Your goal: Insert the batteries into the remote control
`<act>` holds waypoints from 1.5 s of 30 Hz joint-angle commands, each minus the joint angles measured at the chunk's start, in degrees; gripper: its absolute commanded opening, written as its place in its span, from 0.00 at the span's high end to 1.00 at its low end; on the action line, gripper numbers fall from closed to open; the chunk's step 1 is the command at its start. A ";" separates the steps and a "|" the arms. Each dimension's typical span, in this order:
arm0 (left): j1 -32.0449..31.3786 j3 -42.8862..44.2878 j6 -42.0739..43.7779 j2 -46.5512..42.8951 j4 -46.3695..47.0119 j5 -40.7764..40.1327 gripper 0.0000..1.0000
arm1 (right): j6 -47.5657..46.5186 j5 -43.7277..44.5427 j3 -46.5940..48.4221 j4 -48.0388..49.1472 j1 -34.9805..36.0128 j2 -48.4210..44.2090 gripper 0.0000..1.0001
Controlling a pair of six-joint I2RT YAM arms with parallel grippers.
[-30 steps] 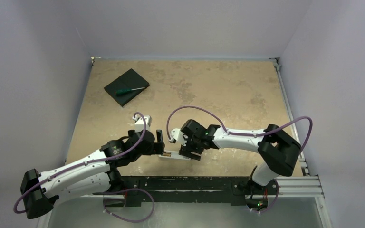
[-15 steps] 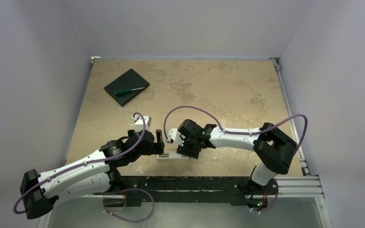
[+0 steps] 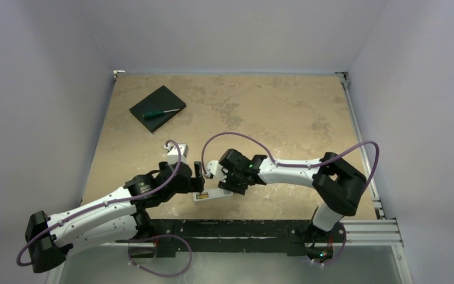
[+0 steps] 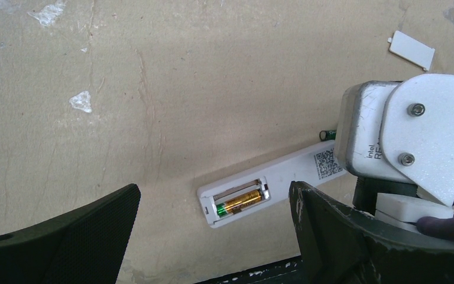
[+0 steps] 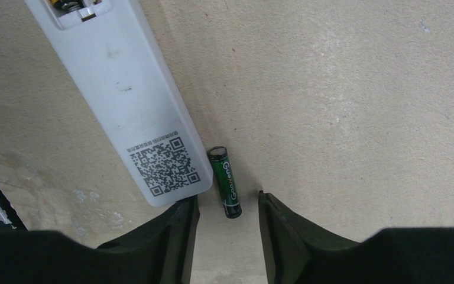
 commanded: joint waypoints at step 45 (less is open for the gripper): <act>0.35 -7.66 -13.46 0.36 6.47 10.37 0.06 | 5.23 7.18 -0.75 -3.00 0.46 -20.53 1.00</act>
